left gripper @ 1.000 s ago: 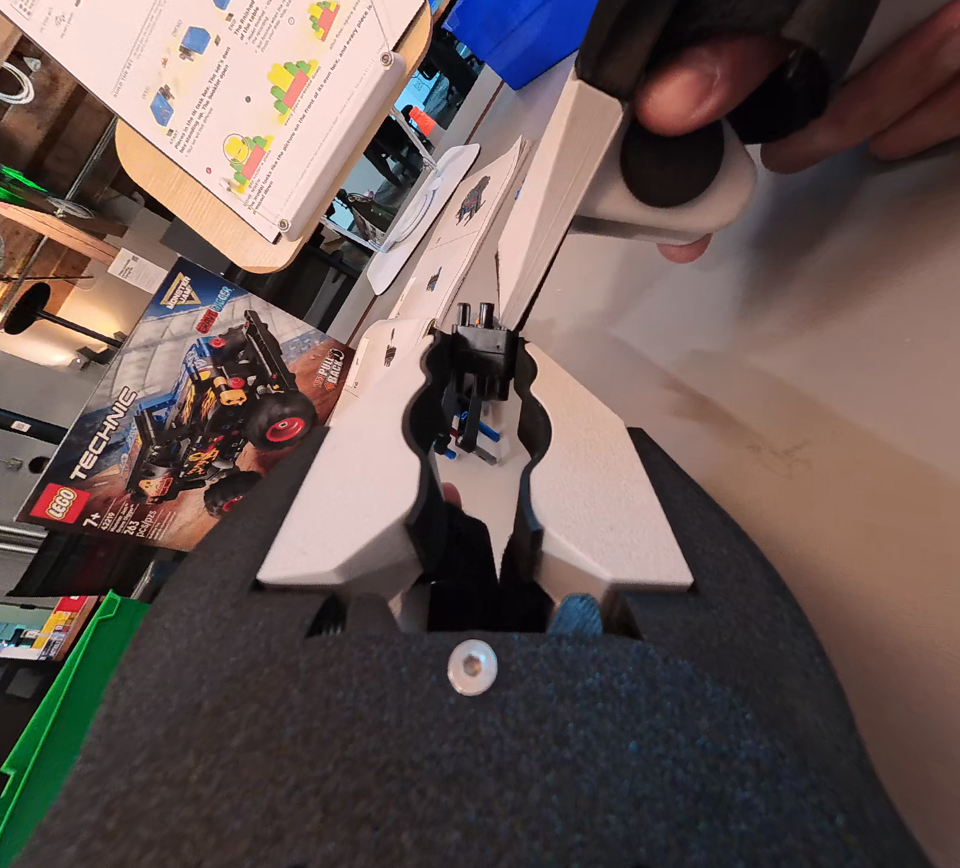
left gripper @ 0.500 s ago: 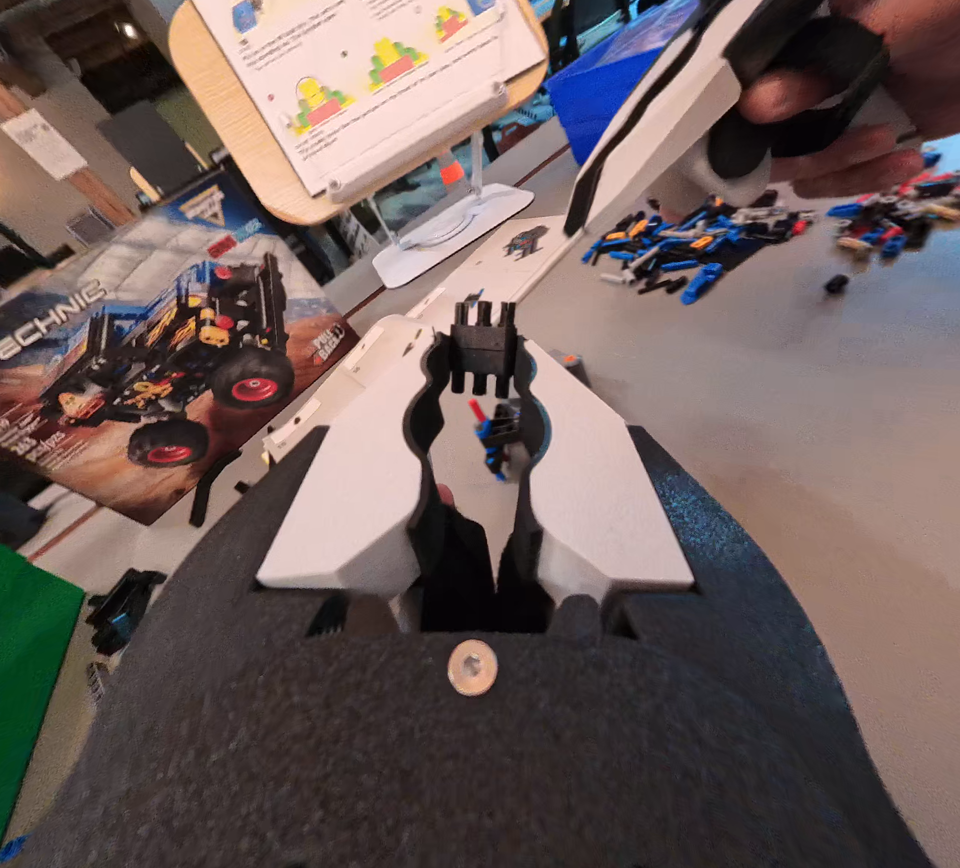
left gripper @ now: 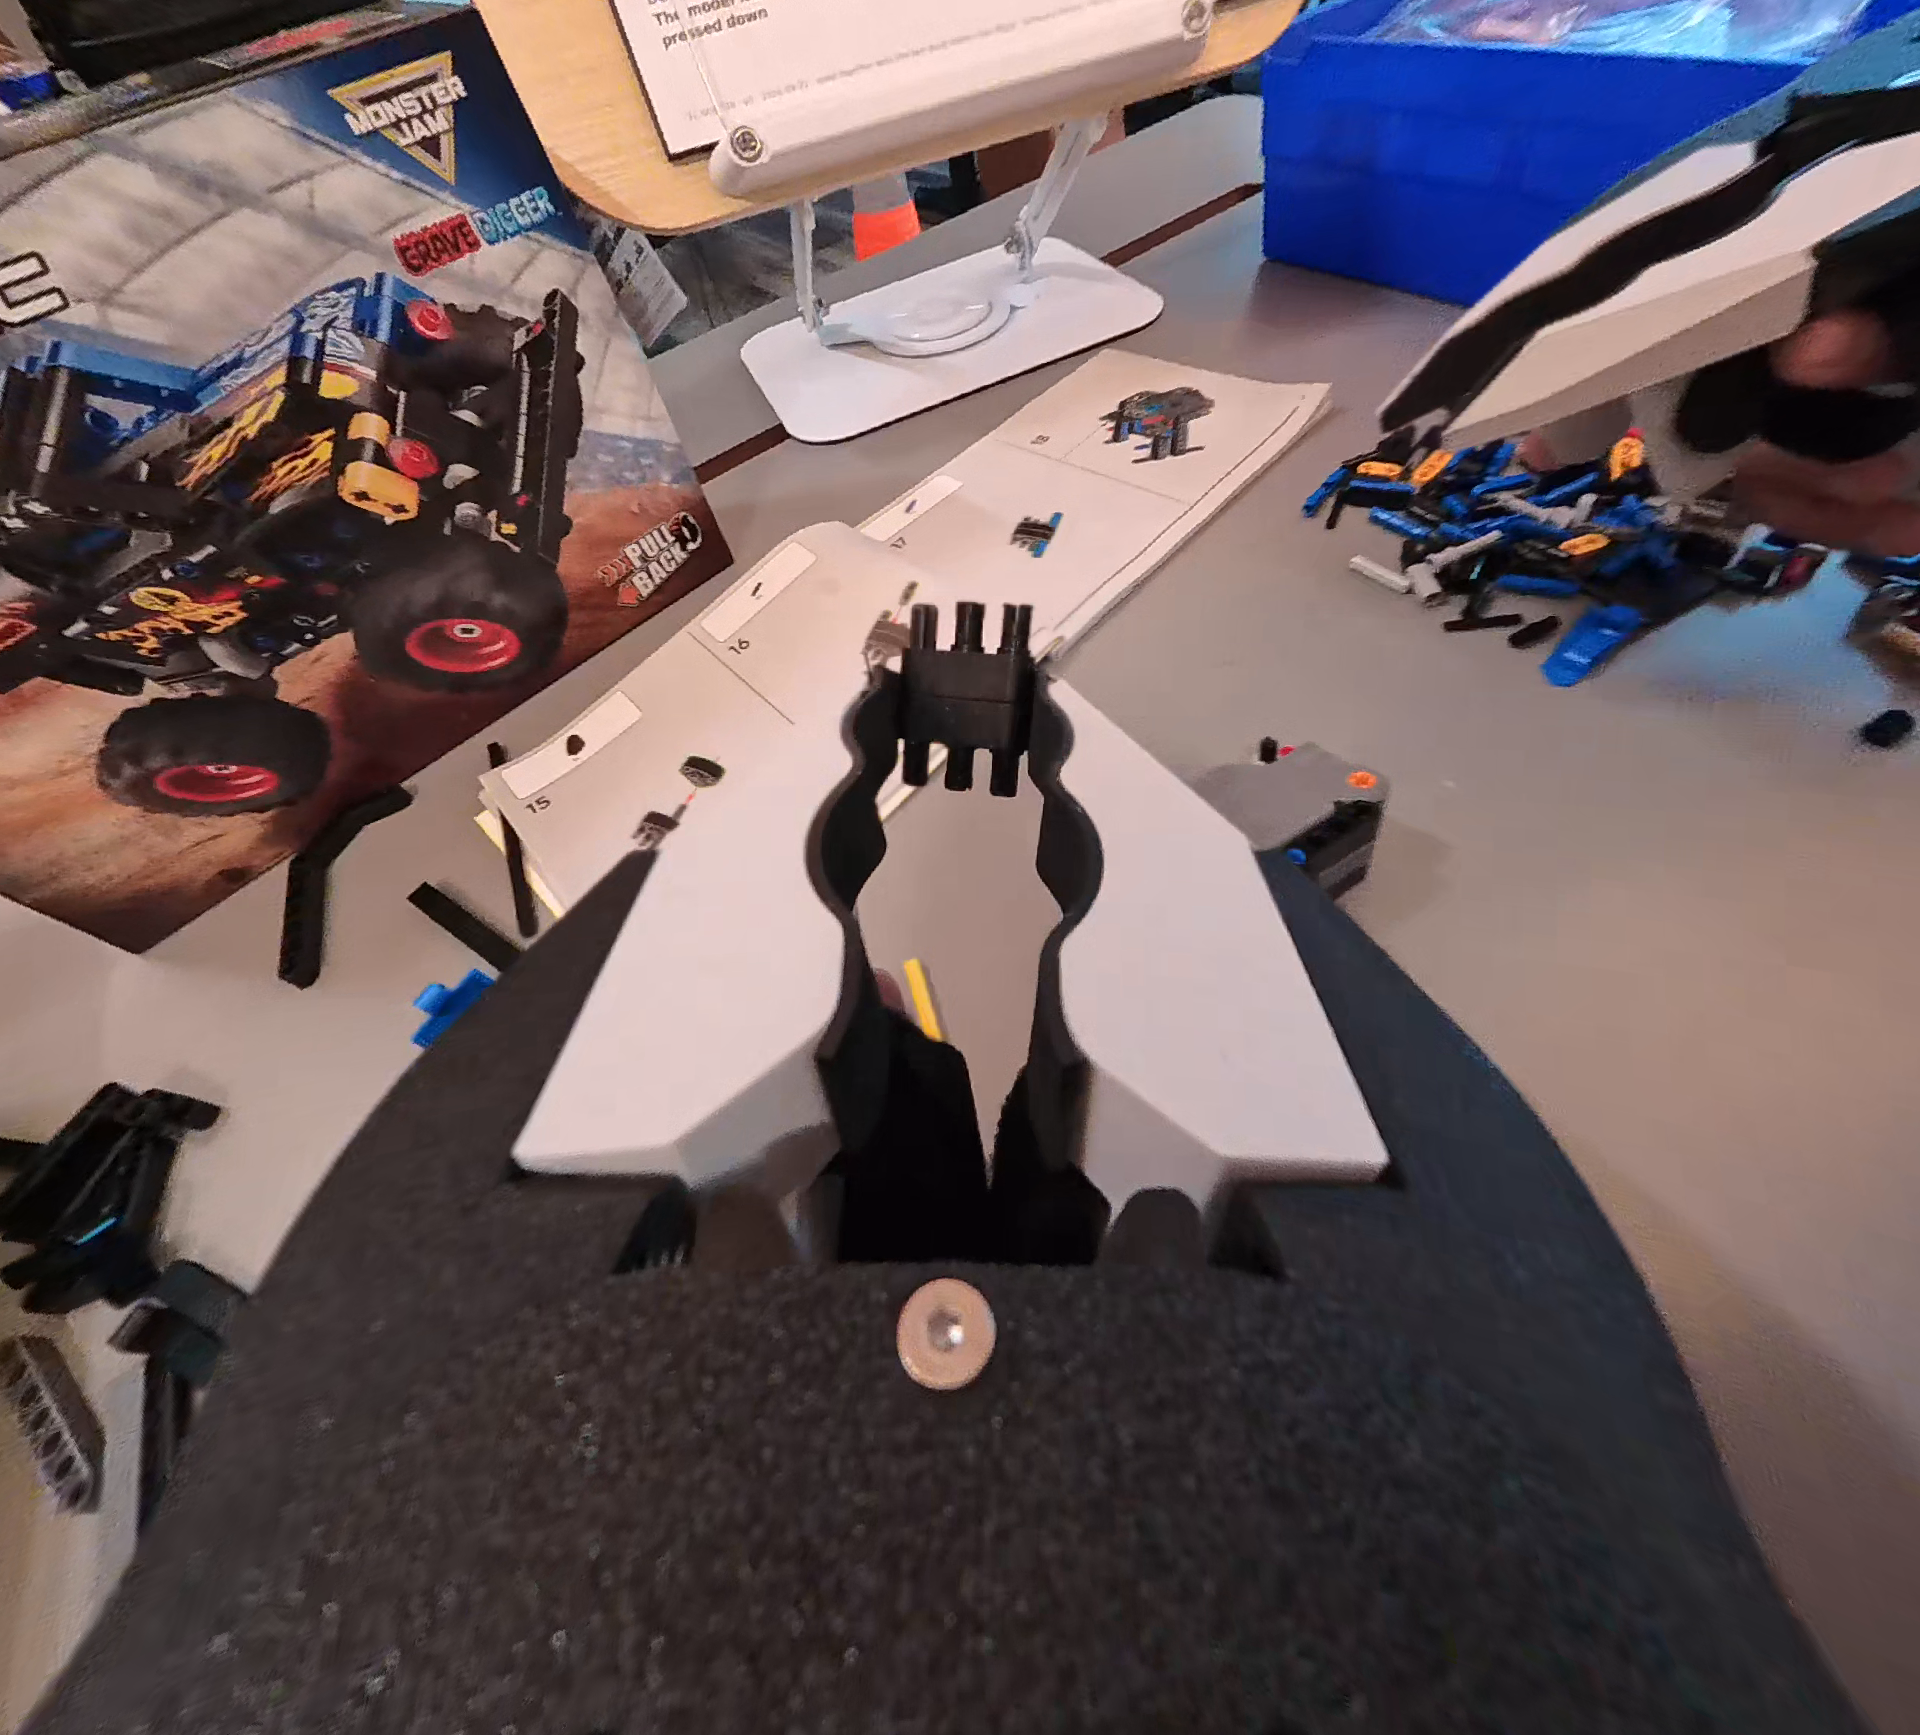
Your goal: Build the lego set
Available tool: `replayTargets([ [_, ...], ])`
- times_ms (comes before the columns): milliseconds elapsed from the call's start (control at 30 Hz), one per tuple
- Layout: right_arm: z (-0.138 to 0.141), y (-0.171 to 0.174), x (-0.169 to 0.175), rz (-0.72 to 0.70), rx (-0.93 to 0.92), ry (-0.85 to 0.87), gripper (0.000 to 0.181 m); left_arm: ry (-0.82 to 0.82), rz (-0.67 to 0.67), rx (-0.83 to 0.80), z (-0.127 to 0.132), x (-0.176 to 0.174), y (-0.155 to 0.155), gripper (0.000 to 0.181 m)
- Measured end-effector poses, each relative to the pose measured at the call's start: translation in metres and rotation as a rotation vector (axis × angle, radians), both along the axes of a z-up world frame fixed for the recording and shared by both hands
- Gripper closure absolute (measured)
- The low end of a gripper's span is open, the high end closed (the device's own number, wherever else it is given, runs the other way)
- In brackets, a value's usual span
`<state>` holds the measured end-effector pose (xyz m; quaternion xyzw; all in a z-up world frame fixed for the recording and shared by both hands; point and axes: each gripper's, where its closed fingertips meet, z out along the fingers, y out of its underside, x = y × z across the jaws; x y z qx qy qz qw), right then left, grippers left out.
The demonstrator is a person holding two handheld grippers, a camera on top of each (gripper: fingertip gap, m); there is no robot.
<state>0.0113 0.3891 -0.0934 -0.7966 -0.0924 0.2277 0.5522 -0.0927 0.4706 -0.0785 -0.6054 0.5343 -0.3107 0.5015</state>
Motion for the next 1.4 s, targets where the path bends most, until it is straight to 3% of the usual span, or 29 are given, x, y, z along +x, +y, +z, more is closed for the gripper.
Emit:
replayTargets([
  [200, -0.001, 0.002, -0.003, 0.01, 0.003, 0.023, 0.163, 0.001, -0.005, -0.017, -0.006, 0.008, 0.007, 0.159],
  [433, 0.005, 0.003, -0.019, 0.063, 0.008, 0.099, 0.161, -0.087, -0.056, -0.037, -0.002, 0.014, -0.006, 0.158],
  [633, 0.033, 0.007, -0.083, 0.205, 0.032, 0.256, 0.14, -0.174, -0.075, 0.292, 0.027, 0.015, -0.038, 0.158],
  [767, 0.048, 0.007, -0.105, 0.228, 0.039, 0.309, 0.138, -0.135, -0.038, 0.583, 0.03, 0.015, -0.052, 0.158],
  [867, 0.048, 0.005, -0.107, 0.232, 0.023, 0.292, 0.143, -0.094, -0.034, 0.802, 0.025, 0.012, -0.064, 0.159],
  [1067, 0.038, -0.002, -0.115, 0.239, 0.049, 0.081, 0.167, -0.079, 0.007, 1.001, 0.031, 0.01, -0.084, 0.159],
  [1167, 0.031, -0.003, -0.1, 0.202, 0.06, -0.089, 0.168, 0.009, -0.04, 0.935, 0.018, 0.014, -0.084, 0.157],
  [1233, 0.035, -0.004, -0.086, 0.186, 0.113, -0.243, 0.168, 0.074, -0.079, 0.781, 0.008, 0.011, -0.08, 0.15],
  [1400, 0.033, -0.008, -0.065, 0.228, 0.402, -1.014, 0.168, -0.015, -0.2, 0.024, 0.022, 0.004, -0.085, 0.152],
])
